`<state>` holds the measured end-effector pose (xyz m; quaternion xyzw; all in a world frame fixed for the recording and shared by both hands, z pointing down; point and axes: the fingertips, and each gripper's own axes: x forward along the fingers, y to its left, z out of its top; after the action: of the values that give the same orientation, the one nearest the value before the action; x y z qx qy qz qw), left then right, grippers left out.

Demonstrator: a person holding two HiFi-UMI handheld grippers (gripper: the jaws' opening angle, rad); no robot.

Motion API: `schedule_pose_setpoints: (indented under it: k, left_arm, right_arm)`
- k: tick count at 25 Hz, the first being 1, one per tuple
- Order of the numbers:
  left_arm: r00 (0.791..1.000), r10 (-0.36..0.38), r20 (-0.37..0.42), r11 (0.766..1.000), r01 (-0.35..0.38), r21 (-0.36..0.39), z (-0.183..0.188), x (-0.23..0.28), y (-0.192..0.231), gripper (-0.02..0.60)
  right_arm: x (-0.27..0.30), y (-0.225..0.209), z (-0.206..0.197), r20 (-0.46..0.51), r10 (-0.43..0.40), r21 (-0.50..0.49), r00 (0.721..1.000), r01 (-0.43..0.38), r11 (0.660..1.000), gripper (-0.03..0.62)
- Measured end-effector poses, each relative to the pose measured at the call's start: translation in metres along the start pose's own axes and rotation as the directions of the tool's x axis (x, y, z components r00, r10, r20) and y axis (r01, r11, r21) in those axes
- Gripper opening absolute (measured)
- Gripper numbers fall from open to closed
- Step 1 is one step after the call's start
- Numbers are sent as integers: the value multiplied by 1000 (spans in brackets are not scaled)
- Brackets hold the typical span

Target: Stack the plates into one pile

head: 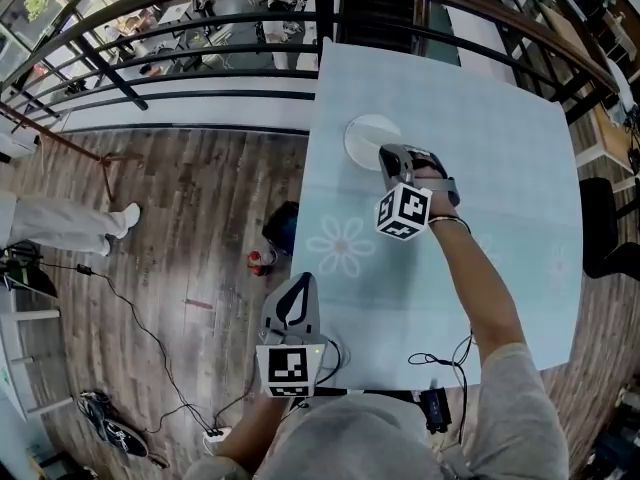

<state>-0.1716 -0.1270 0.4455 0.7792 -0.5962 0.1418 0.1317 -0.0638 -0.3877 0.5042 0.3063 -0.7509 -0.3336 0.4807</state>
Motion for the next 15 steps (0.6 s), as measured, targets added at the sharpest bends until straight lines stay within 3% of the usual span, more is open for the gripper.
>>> schedule_pose_setpoints:
  k: [10, 15]
  left_arm:
    - [1000, 14, -22, 1000, -15, -14, -10, -1, 24, 17]
    - [999, 14, -39, 1000, -15, -18, -22, -6, 28, 16]
  right_arm:
    - [37, 52, -2, -48, 98, -29, 994, -100, 995, 31]
    - [53, 78, -13, -95, 144, 31, 985, -141, 989, 32]
